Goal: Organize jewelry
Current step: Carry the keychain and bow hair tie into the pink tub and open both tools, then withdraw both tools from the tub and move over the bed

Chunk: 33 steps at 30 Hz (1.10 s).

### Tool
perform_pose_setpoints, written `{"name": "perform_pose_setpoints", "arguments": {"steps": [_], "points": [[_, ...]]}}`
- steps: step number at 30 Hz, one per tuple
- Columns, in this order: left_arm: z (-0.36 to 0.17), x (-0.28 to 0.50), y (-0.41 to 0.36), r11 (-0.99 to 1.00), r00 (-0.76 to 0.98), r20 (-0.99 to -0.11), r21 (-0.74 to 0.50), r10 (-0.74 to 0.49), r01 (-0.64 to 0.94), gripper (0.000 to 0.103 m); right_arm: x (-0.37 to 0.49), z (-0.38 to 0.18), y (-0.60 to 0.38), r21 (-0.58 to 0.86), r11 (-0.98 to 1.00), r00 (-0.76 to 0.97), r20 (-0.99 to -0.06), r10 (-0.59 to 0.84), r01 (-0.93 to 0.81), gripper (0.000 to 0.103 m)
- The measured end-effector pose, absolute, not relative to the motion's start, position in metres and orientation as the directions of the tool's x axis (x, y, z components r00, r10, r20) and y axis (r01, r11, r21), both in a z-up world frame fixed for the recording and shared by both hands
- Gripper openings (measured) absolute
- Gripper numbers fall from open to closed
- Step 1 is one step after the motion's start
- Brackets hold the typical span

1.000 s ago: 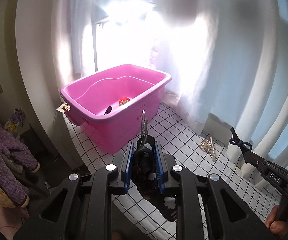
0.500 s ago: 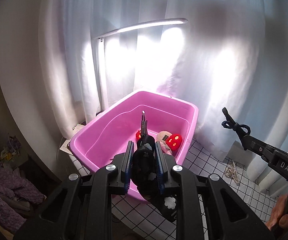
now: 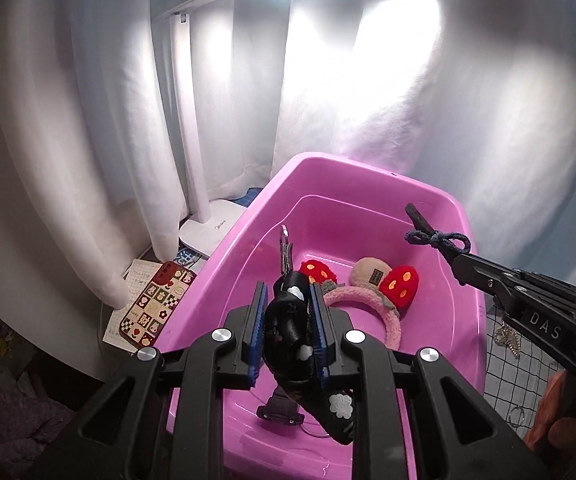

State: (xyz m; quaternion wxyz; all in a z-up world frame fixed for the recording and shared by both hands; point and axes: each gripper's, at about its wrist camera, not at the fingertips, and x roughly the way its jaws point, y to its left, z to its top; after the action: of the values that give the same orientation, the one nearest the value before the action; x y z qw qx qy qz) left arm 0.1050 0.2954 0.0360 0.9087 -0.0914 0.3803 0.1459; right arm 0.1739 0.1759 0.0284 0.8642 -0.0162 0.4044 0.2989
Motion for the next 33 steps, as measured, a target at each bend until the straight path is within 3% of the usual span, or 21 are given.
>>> {"name": "perform_pose_setpoints", "arguments": {"steps": [15, 17, 18, 19, 20, 33], "points": [[-0.016, 0.145, 0.328, 0.937, 0.512, -0.853, -0.093, 0.100, -0.337, 0.022, 0.217, -0.010, 0.213, 0.158, 0.855, 0.407, -0.827, 0.388, -0.494, 0.012], [-0.017, 0.146, 0.330, 0.935, 0.503, -0.858, -0.088, 0.103, -0.343, 0.029, 0.221, -0.010, 0.215, 0.142, 0.864, 0.416, -0.831, 0.370, -0.484, 0.033], [-0.017, 0.145, 0.331, 0.935, 0.503, -0.857, -0.082, 0.110, -0.344, 0.043, 0.221, -0.009, 0.215, 0.129, 0.869, 0.433, -0.826, 0.361, -0.477, 0.040], [-0.015, 0.145, 0.331, 0.936, 0.506, -0.855, -0.074, 0.119, -0.345, 0.066, 0.220, -0.007, 0.214, 0.120, 0.872, 0.443, -0.823, 0.354, -0.475, 0.047], [-0.013, 0.144, 0.332, 0.935, 0.512, -0.849, -0.070, 0.127, -0.348, 0.075, 0.222, -0.007, 0.214, 0.118, 0.873, 0.446, -0.822, 0.353, -0.474, 0.048], [0.001, 0.134, 0.329, 0.942, 0.541, -0.830, -0.062, 0.135, -0.331, 0.084, 0.214, 0.001, 0.209, 0.144, 0.876, 0.456, -0.808, 0.373, -0.461, 0.051]]}}
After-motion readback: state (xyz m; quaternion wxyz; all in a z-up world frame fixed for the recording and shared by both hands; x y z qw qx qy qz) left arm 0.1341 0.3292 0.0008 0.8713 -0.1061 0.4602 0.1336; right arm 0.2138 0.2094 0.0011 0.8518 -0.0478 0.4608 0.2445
